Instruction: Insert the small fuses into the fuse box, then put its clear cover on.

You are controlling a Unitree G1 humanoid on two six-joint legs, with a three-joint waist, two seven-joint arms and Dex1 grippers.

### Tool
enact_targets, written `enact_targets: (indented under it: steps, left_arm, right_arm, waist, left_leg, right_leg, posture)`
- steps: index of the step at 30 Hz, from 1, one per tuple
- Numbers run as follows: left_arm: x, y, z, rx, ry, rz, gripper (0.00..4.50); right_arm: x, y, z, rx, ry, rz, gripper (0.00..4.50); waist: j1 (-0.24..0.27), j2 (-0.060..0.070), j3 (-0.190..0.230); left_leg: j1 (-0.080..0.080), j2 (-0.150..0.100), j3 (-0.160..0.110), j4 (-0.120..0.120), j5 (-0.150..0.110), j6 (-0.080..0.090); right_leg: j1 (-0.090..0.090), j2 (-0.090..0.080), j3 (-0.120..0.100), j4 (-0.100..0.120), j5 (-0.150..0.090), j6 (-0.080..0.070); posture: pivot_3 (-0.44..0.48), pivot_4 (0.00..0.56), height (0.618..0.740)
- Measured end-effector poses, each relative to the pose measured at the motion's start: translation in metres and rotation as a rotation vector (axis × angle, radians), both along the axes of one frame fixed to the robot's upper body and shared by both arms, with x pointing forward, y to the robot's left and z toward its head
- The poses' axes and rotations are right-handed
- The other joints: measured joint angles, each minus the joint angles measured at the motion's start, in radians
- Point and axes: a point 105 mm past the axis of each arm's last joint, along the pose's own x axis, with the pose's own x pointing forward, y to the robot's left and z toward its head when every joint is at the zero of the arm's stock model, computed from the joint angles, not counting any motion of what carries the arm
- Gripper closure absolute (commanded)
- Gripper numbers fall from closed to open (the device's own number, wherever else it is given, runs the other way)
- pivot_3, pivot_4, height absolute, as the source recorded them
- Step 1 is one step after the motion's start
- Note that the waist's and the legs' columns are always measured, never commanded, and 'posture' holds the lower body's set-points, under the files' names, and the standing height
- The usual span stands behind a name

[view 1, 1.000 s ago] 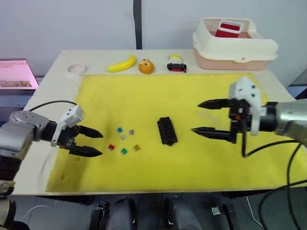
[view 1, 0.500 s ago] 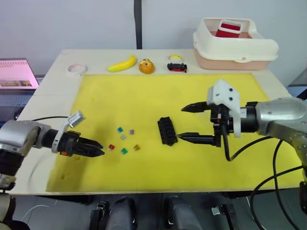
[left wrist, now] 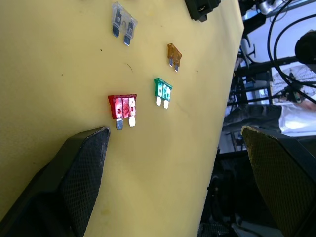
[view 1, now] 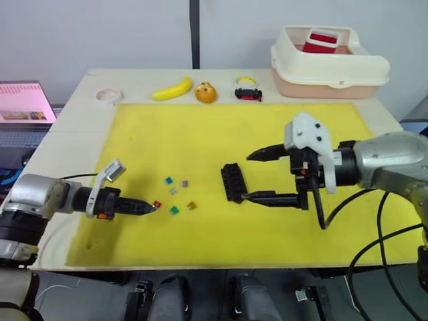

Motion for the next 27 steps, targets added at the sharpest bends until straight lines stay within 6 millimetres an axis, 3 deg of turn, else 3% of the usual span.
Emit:
enact_targets:
  steps: [20, 22, 25, 27]
  left_arm:
    - [0.013, -0.016, -0.001, -0.066, -0.024, 0.052, 0.0]
    - [0.014, -0.016, -0.001, -0.064, -0.026, 0.052, 0.53]
    - [0.014, -0.016, -0.003, -0.055, -0.03, 0.055, 1.81]
    - [0.014, -0.016, -0.005, -0.05, -0.034, 0.053, 1.81]
  right_arm:
    - [-0.001, 0.002, -0.001, -0.006, -0.012, 0.002, 0.08]
    - [-0.001, 0.002, -0.001, -0.006, -0.012, 0.001, 0.0]
    - [-0.001, 0.002, -0.001, -0.006, -0.012, 0.001, 0.0]
    - [-0.001, 0.002, -0.001, -0.006, -0.012, 0.001, 0.0]
  waist:
    - [0.02, 0.0, 0.0]
    - [0.02, 0.0, 0.0]
    - [0.018, 0.0, 0.0]
    - [0.014, 0.0, 0.0]
  left_leg:
    - [0.0, -0.003, -0.001, 0.001, 0.0, 0.0]
    - [0.0, -0.003, -0.001, 0.001, 0.0, 0.0]
    - [0.0, -0.003, -0.001, 0.001, 0.0, 0.0]
    - [0.0, -0.002, -0.001, 0.0, 0.0, 0.0]
  right_leg:
    - [0.002, -0.003, -0.001, 0.0, 0.0, -0.001]
    - [0.002, -0.003, -0.001, 0.0, 0.0, -0.001]
    - [0.001, -0.003, -0.001, 0.0, 0.0, -0.001]
    - [0.001, -0.003, -0.001, 0.0, 0.0, -0.001]
  posture:
    - [0.0, 0.15, 0.739]
    - [0.0, 0.15, 0.739]
    - [0.0, 0.15, 0.739]
    - [0.0, 0.15, 0.739]
